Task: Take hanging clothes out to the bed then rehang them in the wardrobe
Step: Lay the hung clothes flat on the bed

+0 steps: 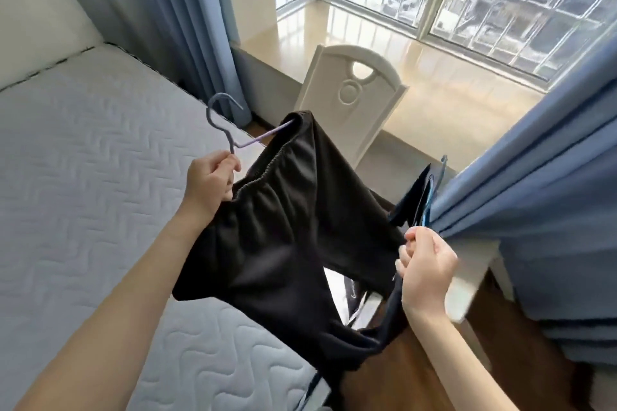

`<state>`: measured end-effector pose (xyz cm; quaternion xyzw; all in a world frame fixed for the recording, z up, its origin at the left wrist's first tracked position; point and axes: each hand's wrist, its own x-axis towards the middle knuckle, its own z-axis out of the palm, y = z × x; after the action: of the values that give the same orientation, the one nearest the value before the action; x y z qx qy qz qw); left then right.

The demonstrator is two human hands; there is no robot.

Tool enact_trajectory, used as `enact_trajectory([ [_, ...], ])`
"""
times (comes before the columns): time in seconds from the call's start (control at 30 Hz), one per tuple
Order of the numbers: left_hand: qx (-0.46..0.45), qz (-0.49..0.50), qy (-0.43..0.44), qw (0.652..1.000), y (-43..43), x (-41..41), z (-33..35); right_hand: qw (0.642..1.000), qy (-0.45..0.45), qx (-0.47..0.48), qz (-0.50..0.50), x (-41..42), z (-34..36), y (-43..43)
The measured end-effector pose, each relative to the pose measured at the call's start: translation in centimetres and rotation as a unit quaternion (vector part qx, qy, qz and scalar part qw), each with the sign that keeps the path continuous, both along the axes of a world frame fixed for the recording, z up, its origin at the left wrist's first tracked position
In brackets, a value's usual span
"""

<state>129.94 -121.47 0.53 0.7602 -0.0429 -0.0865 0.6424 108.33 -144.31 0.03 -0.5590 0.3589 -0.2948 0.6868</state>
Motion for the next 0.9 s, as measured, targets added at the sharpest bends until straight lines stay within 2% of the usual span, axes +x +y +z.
enact_trajectory([
  [0.1, 0.046, 0.026, -0.002, 0.999, 1.7, 4.3, -4.1, 1.0, 0.018, 0.012, 0.011, 5.2, -3.2, 2.1],
  [0.2, 0.139, 0.047, -0.017, 0.989, 2.5, 8.5, -10.5, 0.998, 0.041, 0.031, 0.029, 10.7, -8.1, 4.4],
  [0.33, 0.258, 0.074, -0.021, 0.963, 3.9, 14.0, -21.2, 0.995, 0.063, 0.043, 0.067, 17.8, -17.3, 8.1],
  [0.53, 0.346, 0.119, 0.025, 0.93, 7.6, 20.6, -36.5, 0.985, 0.096, 0.029, 0.139, 26.3, -31.0, 14.9],
  [0.77, 0.369, 0.194, 0.03, 0.908, 12.5, 24.3, -50.1, 0.973, 0.122, 0.049, 0.189, 32.1, -41.9, 20.2],
  [0.9, 0.388, 0.23, -0.03, 0.892, 13.1, 23.9, -54.0, 0.967, 0.148, 0.022, 0.204, 33.3, -46.1, 21.3],
])
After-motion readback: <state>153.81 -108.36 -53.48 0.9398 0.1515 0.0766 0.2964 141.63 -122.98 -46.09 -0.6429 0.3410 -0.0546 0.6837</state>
